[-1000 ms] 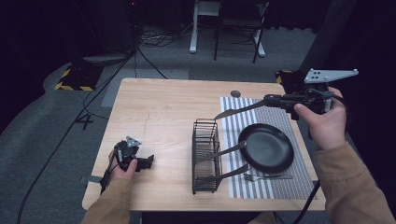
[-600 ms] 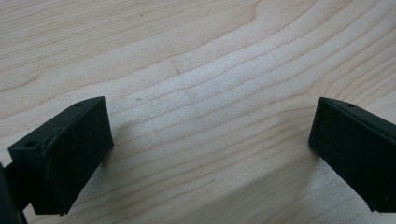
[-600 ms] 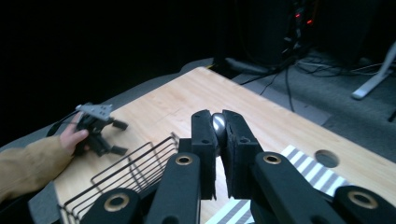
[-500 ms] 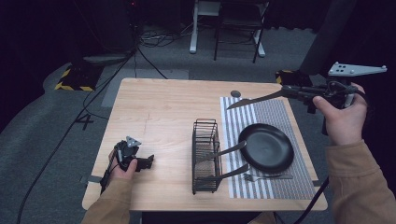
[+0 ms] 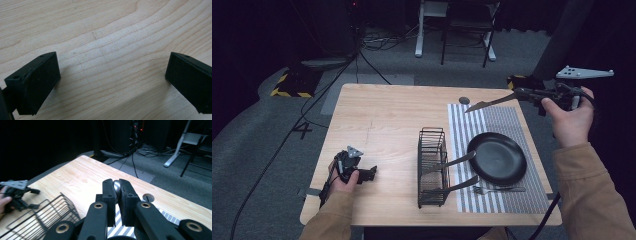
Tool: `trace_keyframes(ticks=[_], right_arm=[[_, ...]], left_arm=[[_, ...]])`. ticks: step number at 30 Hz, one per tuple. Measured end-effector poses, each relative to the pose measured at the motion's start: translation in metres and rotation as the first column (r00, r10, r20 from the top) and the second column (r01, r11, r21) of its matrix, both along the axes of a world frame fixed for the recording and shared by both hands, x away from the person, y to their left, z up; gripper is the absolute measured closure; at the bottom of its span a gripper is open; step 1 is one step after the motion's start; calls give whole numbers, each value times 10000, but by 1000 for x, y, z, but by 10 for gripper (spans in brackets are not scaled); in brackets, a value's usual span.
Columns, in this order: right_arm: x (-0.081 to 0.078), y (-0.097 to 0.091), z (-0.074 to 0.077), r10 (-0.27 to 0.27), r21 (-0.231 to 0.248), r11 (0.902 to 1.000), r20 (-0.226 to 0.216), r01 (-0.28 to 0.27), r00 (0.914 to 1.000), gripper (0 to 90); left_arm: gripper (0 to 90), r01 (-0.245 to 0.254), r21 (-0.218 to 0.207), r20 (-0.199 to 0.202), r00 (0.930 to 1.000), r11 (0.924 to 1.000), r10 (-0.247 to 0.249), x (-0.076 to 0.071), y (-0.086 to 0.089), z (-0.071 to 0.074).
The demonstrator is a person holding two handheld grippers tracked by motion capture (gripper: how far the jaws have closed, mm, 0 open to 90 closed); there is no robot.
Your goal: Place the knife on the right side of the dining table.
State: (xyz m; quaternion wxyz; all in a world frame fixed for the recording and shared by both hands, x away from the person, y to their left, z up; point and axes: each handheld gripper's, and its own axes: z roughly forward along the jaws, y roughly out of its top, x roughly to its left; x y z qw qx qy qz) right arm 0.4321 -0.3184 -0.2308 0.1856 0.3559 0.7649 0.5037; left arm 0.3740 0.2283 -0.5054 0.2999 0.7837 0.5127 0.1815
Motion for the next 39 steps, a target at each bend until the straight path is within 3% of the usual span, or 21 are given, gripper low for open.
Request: trace_keyframes(ticks=[11,17,25,39], right_arm=[[42,9,-44,-383,36,9992,-548,386,9978,845],[56,12,-66,-637,-38,9980,-851,636,9943,845],[65,13,-84,-805,-150,9967,-1046,793,9913,845],[70,11,-101,-929,-86,9957,-1312,926,9870,845]], left_arm=[[0,-2,-1,1,10000,10000,2,0,0,0],[0,-2,-3,0,10000,10000,2,0,0,0],[0,1,3,-1,10000,10000,-1,0,0,0],[0,-1,2,0,10000,10000,1,0,0,0]])
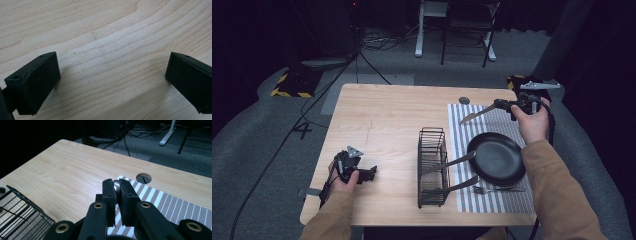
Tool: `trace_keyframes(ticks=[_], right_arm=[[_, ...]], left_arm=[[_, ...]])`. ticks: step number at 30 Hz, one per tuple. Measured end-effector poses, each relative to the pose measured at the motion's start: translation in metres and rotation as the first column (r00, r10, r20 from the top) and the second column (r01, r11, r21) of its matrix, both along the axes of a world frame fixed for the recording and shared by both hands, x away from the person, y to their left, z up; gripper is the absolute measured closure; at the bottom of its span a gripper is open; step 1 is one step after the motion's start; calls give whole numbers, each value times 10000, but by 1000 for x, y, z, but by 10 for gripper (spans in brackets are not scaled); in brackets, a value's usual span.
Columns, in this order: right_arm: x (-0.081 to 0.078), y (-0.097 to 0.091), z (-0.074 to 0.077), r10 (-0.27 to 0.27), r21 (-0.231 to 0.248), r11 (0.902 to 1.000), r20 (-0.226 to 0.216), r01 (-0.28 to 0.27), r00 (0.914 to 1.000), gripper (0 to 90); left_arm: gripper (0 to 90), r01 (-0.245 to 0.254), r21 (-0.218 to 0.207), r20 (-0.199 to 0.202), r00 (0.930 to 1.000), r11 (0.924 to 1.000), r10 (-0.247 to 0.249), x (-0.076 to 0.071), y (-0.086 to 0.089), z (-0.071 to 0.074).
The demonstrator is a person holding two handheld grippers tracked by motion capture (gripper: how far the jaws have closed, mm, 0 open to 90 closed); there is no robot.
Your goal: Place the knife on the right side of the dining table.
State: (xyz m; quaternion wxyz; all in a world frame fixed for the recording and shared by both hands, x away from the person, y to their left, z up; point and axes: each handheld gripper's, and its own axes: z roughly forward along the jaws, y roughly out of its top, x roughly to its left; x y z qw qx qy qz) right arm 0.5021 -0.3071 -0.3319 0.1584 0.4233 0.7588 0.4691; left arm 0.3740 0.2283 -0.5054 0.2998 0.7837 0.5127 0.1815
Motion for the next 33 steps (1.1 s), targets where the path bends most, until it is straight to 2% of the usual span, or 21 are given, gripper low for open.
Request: trace_keyframes(ticks=[17,18,19,22,25,28,33], right_arm=[[4,-8,-5,-272,-102,9996,-277,270,9992,834],[5,-10,-5,-429,-370,9984,-324,417,9986,818],[5,-10,-5,-429,-370,9984,-324,417,9986,818],[7,-15,-7,-827,-1091,9909,-313,788,9961,788],[9,-18,-8,-969,-1129,9893,-384,920,9946,778],[12,-23,-12,-1352,-1412,9817,-463,1275,9897,751],[16,-31,-18,-1652,-1411,9779,-673,1546,9840,733]], left_arm=[[0,1,-2,0,10000,10000,-1,0,0,0],[0,-1,3,-4,10000,10000,1,0,0,0],[0,-1,3,-4,10000,10000,1,0,0,0],[0,0,-4,0,10000,10000,0,0,0,0],[0,1,-4,0,10000,10000,-1,0,0,0],[0,1,-3,-1,10000,10000,-1,0,0,0],[0,-2,5,-4,10000,10000,2,0,0,0]])
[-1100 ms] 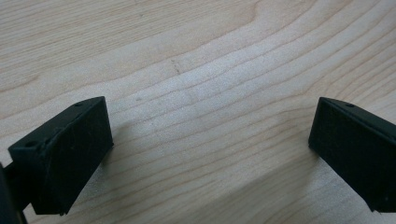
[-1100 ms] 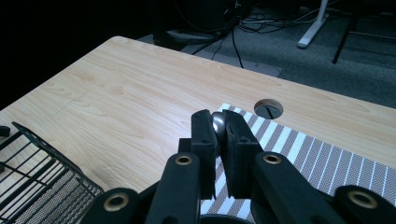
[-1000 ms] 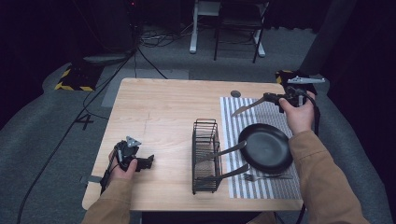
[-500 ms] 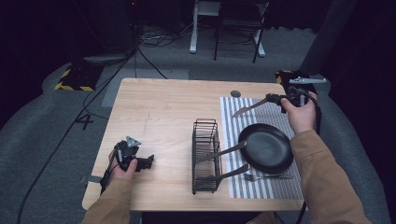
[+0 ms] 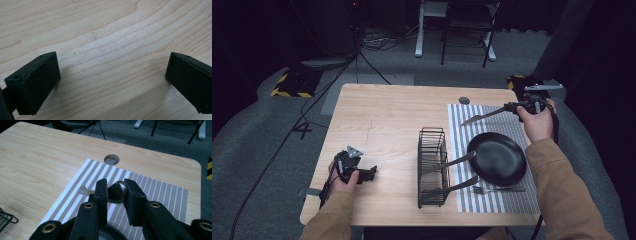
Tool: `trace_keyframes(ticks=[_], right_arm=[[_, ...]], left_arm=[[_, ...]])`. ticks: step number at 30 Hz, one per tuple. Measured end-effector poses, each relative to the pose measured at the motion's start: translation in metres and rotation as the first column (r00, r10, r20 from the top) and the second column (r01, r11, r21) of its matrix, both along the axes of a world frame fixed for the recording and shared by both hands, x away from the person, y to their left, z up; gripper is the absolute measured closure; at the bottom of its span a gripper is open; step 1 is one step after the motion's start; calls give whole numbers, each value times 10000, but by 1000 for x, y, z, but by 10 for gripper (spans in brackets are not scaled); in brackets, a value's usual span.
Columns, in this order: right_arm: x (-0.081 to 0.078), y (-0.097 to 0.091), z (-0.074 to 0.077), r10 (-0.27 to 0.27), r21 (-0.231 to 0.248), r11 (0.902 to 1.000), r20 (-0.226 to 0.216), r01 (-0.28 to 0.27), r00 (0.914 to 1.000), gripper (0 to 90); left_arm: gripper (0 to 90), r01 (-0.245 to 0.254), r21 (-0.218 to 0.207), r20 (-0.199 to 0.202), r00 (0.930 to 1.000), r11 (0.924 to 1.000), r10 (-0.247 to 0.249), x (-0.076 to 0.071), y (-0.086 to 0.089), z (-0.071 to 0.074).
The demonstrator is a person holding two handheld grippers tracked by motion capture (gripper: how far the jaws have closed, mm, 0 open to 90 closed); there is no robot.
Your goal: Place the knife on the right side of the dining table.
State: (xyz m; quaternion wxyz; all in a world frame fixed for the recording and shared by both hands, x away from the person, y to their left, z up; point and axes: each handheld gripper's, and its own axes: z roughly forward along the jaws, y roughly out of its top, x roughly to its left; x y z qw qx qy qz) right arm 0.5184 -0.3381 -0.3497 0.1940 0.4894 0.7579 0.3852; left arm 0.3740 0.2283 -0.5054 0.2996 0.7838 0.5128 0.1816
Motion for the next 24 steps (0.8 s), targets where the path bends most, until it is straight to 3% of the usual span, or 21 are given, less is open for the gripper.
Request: trace_keyframes(ticks=[9,24], right_arm=[[11,-20,-17,-688,200,9973,-593,700,9959,689],[19,-32,-35,-1104,4,9938,-975,1110,9891,633]], left_arm=[[0,3,-8,3,10000,10000,-3,0,0,0],[0,1,-7,4,10000,10000,-1,0,0,0]])
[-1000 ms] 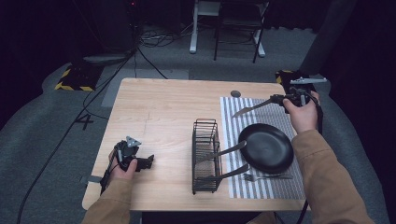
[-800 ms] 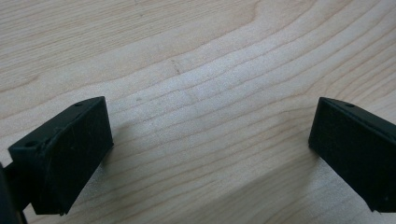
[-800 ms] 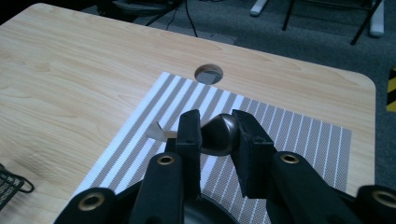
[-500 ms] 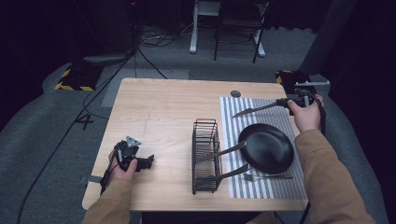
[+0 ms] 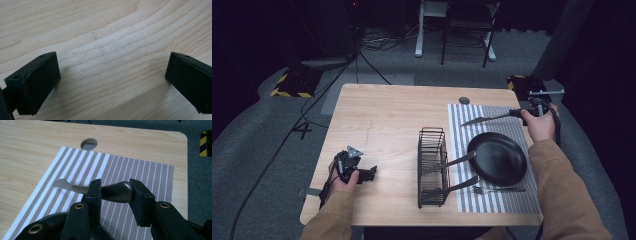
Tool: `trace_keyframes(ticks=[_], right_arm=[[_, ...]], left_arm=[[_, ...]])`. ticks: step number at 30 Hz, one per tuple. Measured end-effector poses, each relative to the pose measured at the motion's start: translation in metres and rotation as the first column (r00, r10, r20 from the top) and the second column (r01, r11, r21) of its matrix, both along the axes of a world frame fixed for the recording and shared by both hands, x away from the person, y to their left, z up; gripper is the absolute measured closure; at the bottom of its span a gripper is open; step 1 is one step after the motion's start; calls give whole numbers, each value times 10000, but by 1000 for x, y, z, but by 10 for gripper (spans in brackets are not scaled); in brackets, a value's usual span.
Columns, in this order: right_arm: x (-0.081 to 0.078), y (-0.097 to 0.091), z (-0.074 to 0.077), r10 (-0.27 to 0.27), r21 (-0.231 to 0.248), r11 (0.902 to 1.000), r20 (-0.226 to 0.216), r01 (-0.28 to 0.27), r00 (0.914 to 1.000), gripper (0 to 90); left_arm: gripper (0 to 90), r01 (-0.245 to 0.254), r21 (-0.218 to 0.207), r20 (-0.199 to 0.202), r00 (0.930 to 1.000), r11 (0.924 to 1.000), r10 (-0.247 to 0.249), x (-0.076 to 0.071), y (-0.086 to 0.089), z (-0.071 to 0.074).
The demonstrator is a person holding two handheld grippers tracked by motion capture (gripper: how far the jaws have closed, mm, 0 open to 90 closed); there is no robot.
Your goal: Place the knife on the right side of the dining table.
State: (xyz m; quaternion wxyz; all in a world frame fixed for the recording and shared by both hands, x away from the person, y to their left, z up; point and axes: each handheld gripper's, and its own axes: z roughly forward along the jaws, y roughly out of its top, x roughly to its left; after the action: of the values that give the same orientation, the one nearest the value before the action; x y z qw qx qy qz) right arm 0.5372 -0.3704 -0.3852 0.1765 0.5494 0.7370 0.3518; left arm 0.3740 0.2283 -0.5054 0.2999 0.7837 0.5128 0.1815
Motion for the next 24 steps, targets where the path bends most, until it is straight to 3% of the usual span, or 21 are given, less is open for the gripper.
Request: trace_keyframes(ticks=[24], right_arm=[[10,-18,-30,-471,109,9988,-556,477,9973,576]], left_arm=[[0,3,1,1,10000,10000,-3,0,0,0]])
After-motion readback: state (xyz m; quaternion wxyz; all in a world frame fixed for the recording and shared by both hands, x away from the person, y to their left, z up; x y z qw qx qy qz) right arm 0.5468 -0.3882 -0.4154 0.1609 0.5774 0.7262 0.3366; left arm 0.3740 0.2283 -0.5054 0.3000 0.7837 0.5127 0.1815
